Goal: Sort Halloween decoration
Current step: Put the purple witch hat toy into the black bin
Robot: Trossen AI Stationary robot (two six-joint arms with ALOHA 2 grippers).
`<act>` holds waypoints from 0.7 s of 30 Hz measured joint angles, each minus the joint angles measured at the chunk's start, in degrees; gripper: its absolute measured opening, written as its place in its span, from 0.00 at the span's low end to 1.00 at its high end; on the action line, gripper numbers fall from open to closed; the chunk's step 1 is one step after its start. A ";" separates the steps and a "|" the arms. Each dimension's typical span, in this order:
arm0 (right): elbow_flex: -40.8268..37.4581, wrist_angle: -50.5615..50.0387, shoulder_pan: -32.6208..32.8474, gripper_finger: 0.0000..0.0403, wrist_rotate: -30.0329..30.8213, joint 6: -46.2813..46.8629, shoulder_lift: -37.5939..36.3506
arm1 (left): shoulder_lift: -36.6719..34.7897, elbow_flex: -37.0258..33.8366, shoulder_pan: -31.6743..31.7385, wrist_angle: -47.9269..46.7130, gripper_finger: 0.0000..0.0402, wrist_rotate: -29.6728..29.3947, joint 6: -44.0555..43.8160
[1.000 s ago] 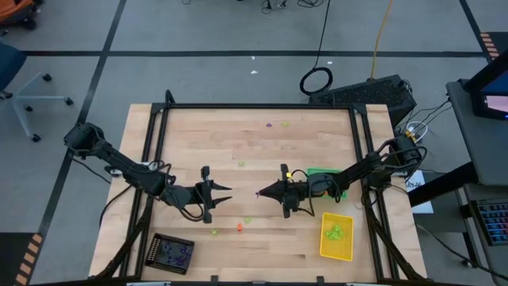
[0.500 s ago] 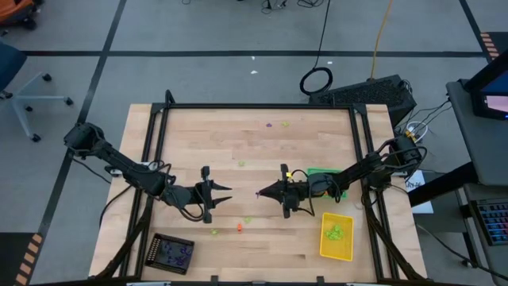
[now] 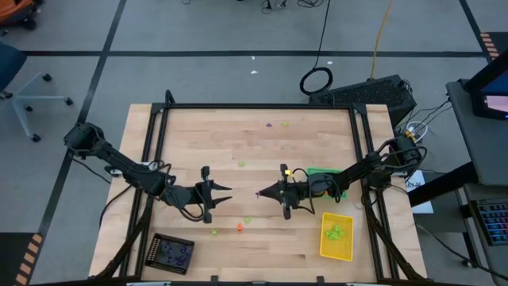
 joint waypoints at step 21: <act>0.04 -5.16 -0.07 0.00 -0.04 19.82 0.00 | 1.76 -0.02 0.25 9.63 0.29 3.06 2.41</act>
